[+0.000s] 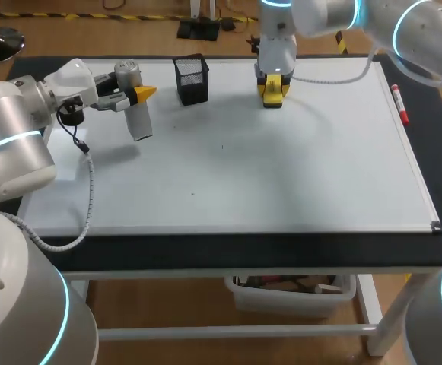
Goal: Pick up the inspection probe, press it on each red-marked spot on the whiteboard one by one, put down the probe, pick up the eraser, and wipe off all the red marks.
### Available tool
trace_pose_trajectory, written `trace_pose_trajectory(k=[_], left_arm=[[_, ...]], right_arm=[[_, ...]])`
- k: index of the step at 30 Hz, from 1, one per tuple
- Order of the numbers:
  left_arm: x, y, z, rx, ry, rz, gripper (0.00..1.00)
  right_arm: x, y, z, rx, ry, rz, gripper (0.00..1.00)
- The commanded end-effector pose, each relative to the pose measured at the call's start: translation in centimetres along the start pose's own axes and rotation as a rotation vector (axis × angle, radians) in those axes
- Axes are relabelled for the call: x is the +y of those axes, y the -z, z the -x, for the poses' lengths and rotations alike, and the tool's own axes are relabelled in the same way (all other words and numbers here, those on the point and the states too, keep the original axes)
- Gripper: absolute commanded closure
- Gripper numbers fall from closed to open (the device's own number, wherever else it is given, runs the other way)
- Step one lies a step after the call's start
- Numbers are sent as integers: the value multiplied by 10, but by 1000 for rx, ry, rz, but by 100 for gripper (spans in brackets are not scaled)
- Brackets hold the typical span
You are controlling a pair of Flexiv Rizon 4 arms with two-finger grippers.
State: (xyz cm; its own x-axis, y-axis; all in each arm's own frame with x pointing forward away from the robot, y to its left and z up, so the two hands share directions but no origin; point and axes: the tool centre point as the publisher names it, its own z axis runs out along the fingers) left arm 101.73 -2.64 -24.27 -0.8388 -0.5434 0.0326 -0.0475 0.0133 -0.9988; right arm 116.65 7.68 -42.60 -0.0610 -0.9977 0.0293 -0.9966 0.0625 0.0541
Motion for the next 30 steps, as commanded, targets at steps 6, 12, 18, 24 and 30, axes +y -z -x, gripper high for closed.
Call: trace_pose_trajectory(k=[6, 12, 18, 24, 30], left_arm=[[0, -1, 0, -3, -2, -5, 100], [0, -1, 0, -3, -2, -5, 100], [0, -1, 0, -3, -2, -5, 100], [0, -1, 0, -3, -2, -5, 100], [0, -1, 0, -3, -2, -5, 100]], right_arm=[[5, 6, -9, -2, -36, -9, 0], [6, 19, -17, -146, -143, 20, 0], [5, 42, -25, -319, -308, 86, 0], [0, 68, -31, -443, -440, 142, 0], [-8, 92, -38, -509, -592, 192, 0]])
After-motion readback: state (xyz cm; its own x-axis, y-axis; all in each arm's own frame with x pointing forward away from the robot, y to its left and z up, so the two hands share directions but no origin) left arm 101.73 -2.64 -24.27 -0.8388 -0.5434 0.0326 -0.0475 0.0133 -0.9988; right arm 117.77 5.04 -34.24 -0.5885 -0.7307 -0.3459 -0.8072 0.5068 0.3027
